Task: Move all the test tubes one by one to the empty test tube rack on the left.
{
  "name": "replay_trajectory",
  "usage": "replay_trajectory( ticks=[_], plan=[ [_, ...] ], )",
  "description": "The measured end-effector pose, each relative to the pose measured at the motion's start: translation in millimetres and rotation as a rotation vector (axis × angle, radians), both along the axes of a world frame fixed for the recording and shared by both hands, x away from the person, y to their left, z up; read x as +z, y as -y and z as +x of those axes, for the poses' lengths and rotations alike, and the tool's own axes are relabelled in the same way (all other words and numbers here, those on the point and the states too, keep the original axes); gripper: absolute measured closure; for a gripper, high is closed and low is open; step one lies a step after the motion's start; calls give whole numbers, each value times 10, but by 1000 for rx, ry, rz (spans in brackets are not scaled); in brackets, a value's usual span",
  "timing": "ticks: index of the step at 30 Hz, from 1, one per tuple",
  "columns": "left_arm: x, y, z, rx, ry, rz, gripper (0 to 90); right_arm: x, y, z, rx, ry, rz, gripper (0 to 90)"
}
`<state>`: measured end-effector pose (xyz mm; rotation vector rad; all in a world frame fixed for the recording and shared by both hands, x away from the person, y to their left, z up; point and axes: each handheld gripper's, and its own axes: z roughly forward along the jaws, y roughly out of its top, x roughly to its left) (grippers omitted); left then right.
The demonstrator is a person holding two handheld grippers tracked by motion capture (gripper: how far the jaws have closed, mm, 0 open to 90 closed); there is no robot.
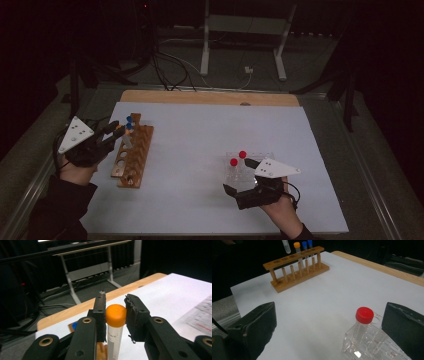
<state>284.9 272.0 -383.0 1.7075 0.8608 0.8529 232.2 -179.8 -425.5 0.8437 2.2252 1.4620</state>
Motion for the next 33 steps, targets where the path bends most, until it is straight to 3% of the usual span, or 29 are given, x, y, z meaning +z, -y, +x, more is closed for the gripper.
replay_trajectory(
  ticks=[3, 8, 13, 24, 33],
  plan=[
    [-61, -44, 47, 35, -6, 12, 724, -1, 2, 3, -2, -1, 1, 0],
    [-180, -117, 130, 63, -35, -13, 724, 1, 8, 3, -1, -3, 3, 0],
    [-271, -133, 183, 65, -69, -19, 723, -1, 12, 2, -2, -2, 1, 0],
    [-497, -89, 282, 73, -140, 12, 723, -5, 22, 3, 1, -6, -3, 0],
    [-601, -82, 319, 79, -177, 20, 723, 2, 28, 3, 1, -9, 2, 0]
  ],
)
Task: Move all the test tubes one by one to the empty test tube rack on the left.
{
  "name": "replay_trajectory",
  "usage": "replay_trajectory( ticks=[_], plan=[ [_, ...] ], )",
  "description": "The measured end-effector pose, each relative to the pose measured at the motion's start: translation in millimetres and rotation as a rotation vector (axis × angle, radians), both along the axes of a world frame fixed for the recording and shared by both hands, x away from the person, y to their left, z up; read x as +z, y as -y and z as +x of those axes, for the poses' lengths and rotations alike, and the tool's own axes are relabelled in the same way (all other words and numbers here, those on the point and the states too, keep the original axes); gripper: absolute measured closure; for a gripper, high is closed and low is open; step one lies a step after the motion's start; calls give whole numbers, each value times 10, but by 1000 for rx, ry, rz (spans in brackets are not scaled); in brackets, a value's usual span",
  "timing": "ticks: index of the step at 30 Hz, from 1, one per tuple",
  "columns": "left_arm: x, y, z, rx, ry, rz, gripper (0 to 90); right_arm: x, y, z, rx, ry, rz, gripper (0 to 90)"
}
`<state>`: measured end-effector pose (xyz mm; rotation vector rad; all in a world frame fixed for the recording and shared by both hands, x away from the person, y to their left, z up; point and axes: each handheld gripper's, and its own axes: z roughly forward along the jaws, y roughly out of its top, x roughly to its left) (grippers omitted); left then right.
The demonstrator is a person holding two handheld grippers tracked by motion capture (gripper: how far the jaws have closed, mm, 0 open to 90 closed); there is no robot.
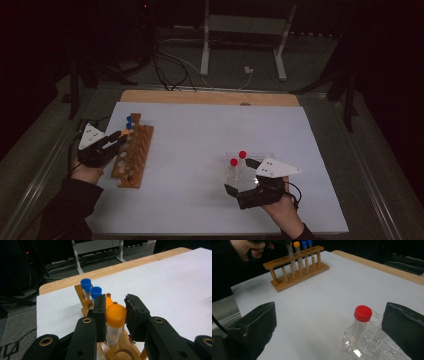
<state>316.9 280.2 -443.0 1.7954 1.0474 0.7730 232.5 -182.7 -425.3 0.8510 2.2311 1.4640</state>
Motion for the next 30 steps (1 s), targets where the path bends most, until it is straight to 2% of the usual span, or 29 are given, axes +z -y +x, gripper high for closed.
replay_trajectory(
  ticks=[7, 17, 21, 24, 27, 28, 30],
  plan=[
    [-47, 7, 30, -1, -32, 15, 722, 2, 4, 1, 1, 1, 0, 0],
    [-38, -7, 30, -4, -54, 13, 704, 18, 18, 2, 0, 8, 3, 0],
    [18, 0, -17, -4, -40, 19, 569, 49, 51, 9, -10, 24, 15, 0],
    [117, 1, -91, -23, -2, -29, 452, 78, 99, 32, -13, 37, 23, 0],
    [207, 36, -179, -71, 35, -87, 324, 102, 166, 67, -42, 44, 33, 0],
    [228, 63, -206, -90, 45, -106, 271, 104, 181, 79, -53, 45, 24, 0],
    [265, 135, -252, -116, 50, -112, 176, 96, 201, 97, -82, 68, -1, 0]
  ],
)
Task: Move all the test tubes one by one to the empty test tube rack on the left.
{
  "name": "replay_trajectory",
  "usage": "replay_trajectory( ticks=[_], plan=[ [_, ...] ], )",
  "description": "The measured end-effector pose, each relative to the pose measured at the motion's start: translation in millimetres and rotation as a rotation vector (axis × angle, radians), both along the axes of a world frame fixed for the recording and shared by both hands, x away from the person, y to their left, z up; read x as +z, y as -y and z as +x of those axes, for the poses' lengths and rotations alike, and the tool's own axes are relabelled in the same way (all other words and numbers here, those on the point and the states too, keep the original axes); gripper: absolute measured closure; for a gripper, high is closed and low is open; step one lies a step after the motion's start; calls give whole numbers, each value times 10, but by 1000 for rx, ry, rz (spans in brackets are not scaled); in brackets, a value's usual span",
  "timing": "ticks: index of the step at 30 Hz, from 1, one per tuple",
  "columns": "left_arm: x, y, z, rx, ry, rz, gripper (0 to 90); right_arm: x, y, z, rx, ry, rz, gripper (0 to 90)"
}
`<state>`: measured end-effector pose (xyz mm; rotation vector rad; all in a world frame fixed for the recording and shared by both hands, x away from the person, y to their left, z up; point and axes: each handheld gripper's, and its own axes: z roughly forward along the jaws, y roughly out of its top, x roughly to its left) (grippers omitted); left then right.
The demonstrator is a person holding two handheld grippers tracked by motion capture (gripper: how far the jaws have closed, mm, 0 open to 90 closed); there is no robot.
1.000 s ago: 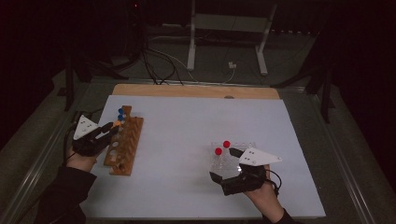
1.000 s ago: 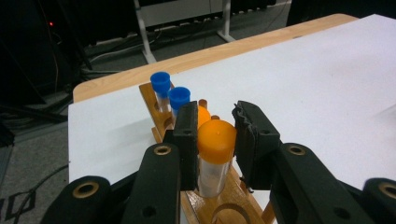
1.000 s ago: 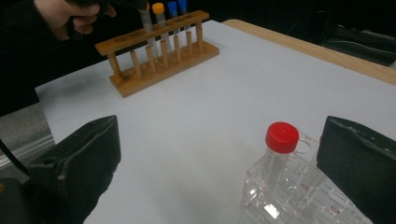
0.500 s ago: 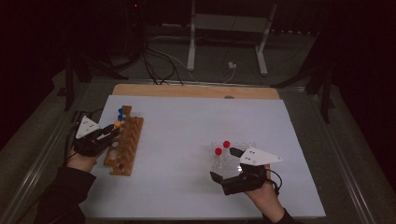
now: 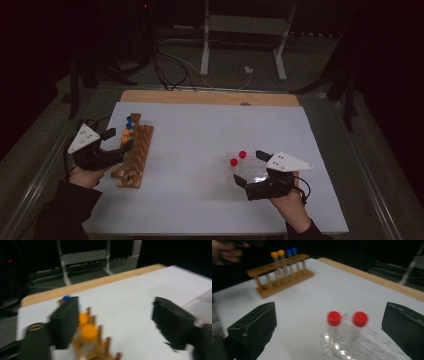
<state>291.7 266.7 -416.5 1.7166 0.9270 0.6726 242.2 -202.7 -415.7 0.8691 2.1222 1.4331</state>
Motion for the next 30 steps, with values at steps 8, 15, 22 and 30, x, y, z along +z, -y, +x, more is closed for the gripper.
replay_trajectory(
  ticks=[8, 15, 22, 30],
  plan=[
    [-15, 338, -173, -139, -5, -5, 17, -119, 15, 102, -58, -22, -49, 78],
    [-132, 578, -297, -241, -16, 31, 17, -324, -25, 192, -49, -99, -109, 328],
    [-210, 659, -328, -283, -32, 42, 17, -486, -121, 267, -29, -155, -152, 581],
    [-237, 682, -327, -293, -39, 52, 17, -545, -206, 339, -41, -160, -175, 719]
  ],
)
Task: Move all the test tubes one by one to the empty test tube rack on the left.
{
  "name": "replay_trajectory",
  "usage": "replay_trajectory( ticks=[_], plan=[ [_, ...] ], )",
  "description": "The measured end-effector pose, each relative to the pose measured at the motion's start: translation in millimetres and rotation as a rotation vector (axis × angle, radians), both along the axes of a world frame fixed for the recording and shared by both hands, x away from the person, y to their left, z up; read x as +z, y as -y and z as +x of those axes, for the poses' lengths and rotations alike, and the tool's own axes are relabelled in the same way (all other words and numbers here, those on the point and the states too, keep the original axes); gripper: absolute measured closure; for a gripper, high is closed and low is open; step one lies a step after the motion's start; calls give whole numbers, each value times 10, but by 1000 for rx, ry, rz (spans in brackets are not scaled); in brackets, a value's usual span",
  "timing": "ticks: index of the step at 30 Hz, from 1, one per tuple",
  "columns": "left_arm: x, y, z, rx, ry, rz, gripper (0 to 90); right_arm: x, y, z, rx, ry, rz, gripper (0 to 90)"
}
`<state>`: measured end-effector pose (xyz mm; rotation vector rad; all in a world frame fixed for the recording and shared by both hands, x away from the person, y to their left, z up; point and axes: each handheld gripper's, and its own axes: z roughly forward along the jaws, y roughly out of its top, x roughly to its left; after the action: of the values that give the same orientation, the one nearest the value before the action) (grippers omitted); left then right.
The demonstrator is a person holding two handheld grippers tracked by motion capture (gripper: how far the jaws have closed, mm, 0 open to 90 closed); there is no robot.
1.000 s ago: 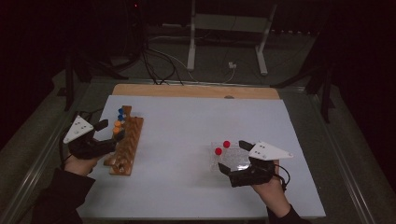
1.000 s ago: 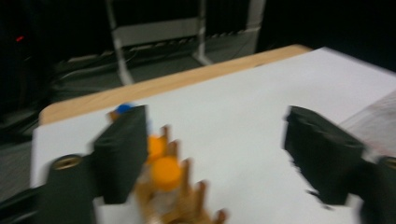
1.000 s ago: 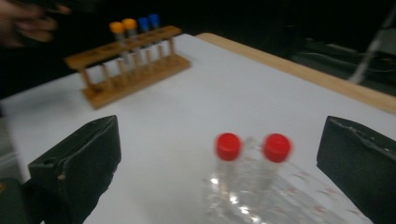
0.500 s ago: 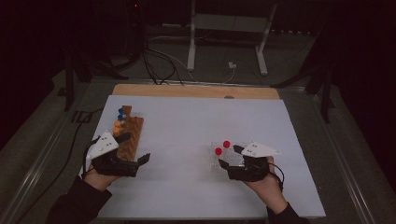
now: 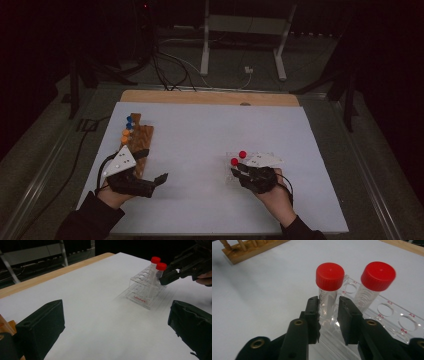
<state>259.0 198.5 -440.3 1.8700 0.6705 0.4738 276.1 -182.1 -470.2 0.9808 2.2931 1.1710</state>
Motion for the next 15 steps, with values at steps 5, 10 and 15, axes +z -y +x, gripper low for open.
replay_trajectory(
  ticks=[5, 10, 15],
  plan=[
    [-6, -3, 5, 1, -2, 1, 17, -24, -42, 3, 8, 6, -26, 744],
    [-6, 1, 5, -2, -4, -1, 17, -7, -58, -19, 2, 19, -39, 749],
    [-3, -8, 11, -7, -6, -6, 17, 124, -31, -73, 1, 59, -7, 750]
  ],
)
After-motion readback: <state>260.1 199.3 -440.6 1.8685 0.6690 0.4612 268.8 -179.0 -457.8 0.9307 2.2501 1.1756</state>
